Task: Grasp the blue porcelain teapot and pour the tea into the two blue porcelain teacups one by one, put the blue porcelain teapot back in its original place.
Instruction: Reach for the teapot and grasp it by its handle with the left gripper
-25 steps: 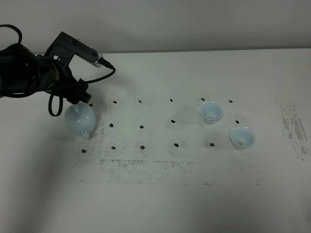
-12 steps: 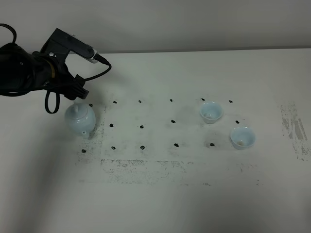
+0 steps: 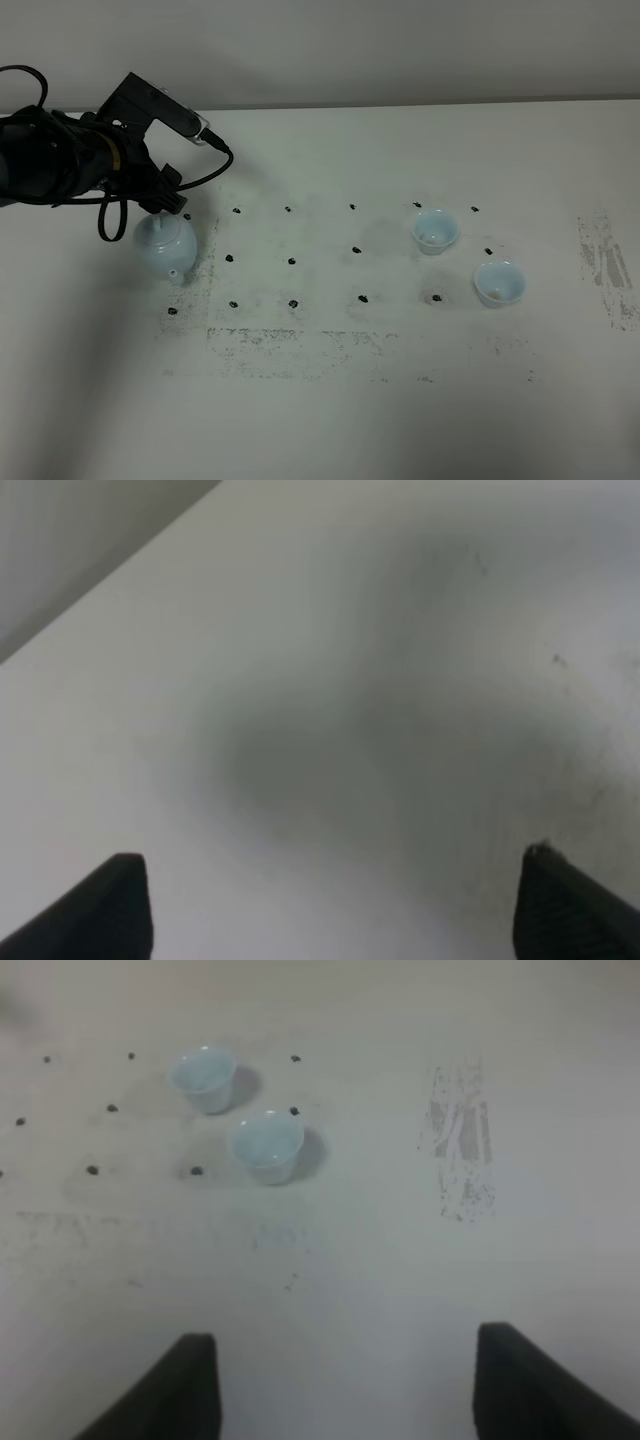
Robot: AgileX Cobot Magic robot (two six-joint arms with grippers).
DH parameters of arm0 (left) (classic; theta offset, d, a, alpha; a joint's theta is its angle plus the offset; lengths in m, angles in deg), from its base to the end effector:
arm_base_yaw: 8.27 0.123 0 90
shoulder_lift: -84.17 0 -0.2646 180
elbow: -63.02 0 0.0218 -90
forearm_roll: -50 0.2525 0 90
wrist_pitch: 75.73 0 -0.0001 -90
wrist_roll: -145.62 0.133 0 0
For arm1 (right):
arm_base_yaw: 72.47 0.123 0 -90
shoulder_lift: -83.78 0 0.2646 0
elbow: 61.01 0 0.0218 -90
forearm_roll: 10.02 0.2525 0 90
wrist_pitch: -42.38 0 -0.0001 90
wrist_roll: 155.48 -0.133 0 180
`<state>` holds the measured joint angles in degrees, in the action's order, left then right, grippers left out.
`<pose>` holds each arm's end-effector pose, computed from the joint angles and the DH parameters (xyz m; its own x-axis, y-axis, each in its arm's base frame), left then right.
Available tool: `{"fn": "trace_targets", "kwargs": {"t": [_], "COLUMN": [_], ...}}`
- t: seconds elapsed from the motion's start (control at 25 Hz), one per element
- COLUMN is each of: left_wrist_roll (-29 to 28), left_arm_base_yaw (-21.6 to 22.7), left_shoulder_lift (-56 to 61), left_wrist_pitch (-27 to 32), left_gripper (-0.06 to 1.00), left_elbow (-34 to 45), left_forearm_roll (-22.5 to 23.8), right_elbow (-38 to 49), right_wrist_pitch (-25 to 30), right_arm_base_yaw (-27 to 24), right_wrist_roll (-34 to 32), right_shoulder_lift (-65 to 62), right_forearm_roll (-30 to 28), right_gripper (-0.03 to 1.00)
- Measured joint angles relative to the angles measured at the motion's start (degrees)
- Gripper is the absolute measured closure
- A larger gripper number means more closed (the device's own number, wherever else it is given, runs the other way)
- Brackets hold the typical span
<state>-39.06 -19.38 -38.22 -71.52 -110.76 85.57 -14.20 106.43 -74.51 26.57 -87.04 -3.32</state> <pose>0.4439 -0.0813 0.1169 -0.4816 0.6162 -0.6232 0.4752 0.7811 0.4050 0.0510 0.0122 0.2585 -0.4988 0.0333 -0.8661 -0.0477 0.9967 0.0658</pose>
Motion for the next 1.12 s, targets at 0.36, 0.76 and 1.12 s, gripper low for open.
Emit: {"fn": "trace_targets", "kwargs": {"t": [0.36,0.76,1.12], "left_wrist_roll": [0.0,-2.2,-7.1], "left_arm_base_yaw": [0.0,-0.2,-0.7], "left_shoulder_lift": [-0.3,-0.3,-0.2], "left_wrist_pitch": [3.3,8.8,11.3], "left_gripper": [0.24,0.24,0.24], "left_elbow": [0.0,-0.1,-0.1], "left_forearm_roll": [0.0,-0.7,-0.8], "right_elbow": [0.0,0.0,0.0], "right_wrist_pitch": [0.0,0.0,0.0], "right_arm_base_yaw": [0.0,0.0,0.0], "right_wrist_roll": [0.0,0.0,0.0], "right_shoulder_lift": [0.0,0.0,0.0], "right_forearm_roll": [0.0,0.0,0.0], "right_gripper": [0.44,0.44,0.44]}}
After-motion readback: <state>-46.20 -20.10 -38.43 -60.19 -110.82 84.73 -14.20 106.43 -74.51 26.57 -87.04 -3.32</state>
